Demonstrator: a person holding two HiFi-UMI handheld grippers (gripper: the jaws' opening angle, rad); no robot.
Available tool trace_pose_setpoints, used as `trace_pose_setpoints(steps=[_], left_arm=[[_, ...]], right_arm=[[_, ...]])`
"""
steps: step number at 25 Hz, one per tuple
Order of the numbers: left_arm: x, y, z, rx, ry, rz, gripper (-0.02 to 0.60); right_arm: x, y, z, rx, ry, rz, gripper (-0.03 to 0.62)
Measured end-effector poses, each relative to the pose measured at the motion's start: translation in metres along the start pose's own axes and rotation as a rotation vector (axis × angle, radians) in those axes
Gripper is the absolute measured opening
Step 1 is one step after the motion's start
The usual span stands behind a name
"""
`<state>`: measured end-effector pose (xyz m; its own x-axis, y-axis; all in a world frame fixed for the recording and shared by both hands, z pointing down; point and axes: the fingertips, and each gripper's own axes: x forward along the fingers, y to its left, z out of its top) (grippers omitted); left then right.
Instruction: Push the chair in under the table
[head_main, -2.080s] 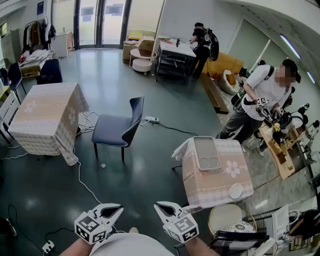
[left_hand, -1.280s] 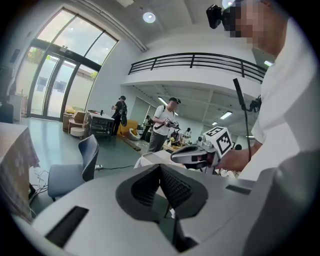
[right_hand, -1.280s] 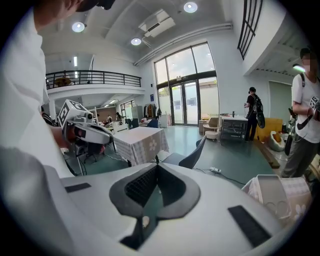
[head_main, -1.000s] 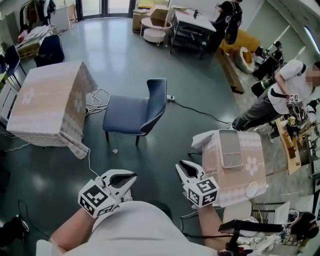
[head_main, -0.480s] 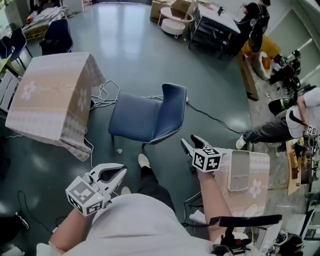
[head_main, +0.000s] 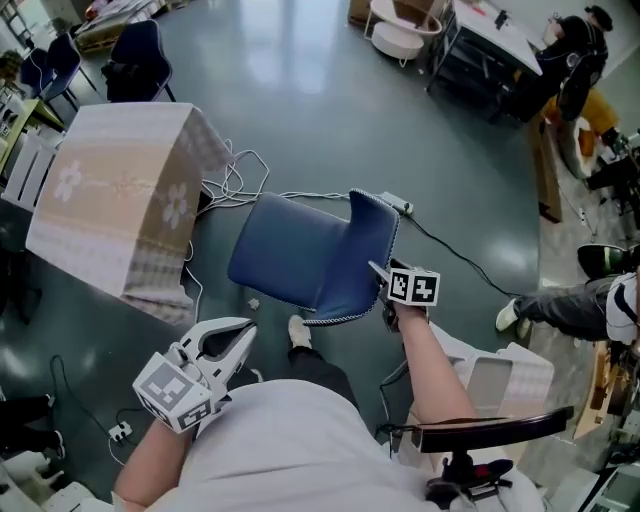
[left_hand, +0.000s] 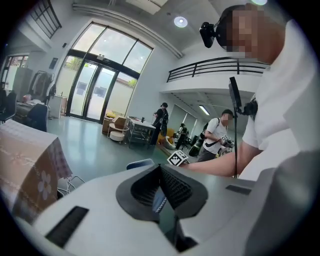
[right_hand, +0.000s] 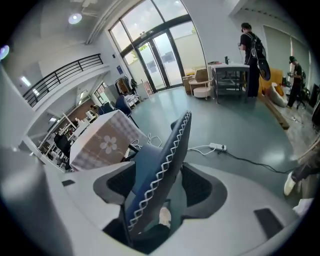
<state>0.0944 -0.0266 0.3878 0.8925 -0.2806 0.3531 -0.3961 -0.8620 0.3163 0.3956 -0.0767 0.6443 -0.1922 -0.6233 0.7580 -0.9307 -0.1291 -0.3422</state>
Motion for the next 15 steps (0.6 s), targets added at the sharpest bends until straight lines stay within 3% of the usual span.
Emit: trace_pose_setpoints(steps=[5,9,15], left_arm=[[0.021,0.021,0.003,-0.042,0.020,0.033,0.011],[0.021,0.045,0.007,-0.052,0.021,0.066,0.011],[0.010,0.073,0.012,-0.067,0.000,0.114,0.011]], right_arm=[[0.041,-0.012,-0.013,0.170,0.116,0.047,0.287],[0.052,-0.009,-0.013,0.169,0.164,0.021,0.176],[0.054,0.000,-0.014,0.202,0.185,0.012,0.099]])
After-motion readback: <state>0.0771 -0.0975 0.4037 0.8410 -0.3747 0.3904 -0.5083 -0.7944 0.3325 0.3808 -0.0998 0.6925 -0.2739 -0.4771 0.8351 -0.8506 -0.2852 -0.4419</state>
